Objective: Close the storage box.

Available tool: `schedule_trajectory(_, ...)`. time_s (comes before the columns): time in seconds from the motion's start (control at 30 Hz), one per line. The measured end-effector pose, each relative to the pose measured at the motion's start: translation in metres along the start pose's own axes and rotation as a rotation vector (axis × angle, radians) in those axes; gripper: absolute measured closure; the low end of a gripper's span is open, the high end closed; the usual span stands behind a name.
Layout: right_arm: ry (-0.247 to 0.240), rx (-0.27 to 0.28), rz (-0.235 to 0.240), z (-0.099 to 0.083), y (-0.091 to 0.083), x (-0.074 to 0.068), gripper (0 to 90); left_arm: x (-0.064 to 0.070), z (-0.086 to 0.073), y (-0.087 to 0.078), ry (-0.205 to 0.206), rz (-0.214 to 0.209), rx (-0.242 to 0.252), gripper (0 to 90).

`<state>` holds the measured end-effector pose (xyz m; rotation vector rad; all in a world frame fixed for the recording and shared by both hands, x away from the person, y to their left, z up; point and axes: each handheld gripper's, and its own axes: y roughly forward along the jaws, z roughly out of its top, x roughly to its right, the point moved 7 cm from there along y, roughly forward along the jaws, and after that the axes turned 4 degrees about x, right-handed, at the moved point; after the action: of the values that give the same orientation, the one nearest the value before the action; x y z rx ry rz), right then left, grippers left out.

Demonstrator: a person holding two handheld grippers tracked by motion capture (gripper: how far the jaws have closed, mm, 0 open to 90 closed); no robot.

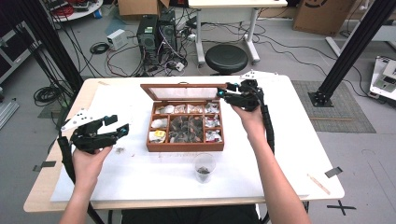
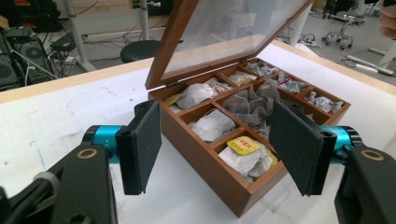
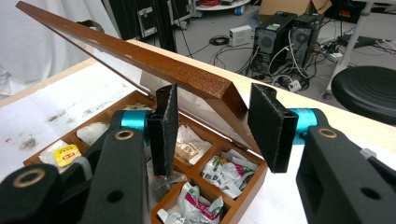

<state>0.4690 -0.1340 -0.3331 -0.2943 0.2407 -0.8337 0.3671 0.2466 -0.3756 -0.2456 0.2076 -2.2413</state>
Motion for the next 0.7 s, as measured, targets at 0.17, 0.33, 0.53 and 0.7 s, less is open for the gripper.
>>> schedule_trajectory(0.17, 0.003, -0.012, -0.002, -0.004, -0.001, -0.003, 51.7, 0.000, -0.001, 0.000, -0.004, 0.002, -0.005, 34.4)
schedule_trajectory(0.33, -0.023, -0.023, -0.020, -0.005, -0.002, -0.007, 50.6, -0.001, -0.001, -0.001, -0.010, 0.001, -0.001, 34.4)
schedule_trajectory(0.53, -0.018, -0.018, -0.021, -0.010, -0.005, -0.010, 49.8, -0.001, -0.002, -0.001, -0.010, 0.002, -0.003, 34.4)
schedule_trajectory(0.7, -0.001, -0.019, -0.023, -0.015, -0.007, -0.012, 47.3, 0.000, -0.003, 0.001, -0.011, -0.004, -0.010, 34.4)
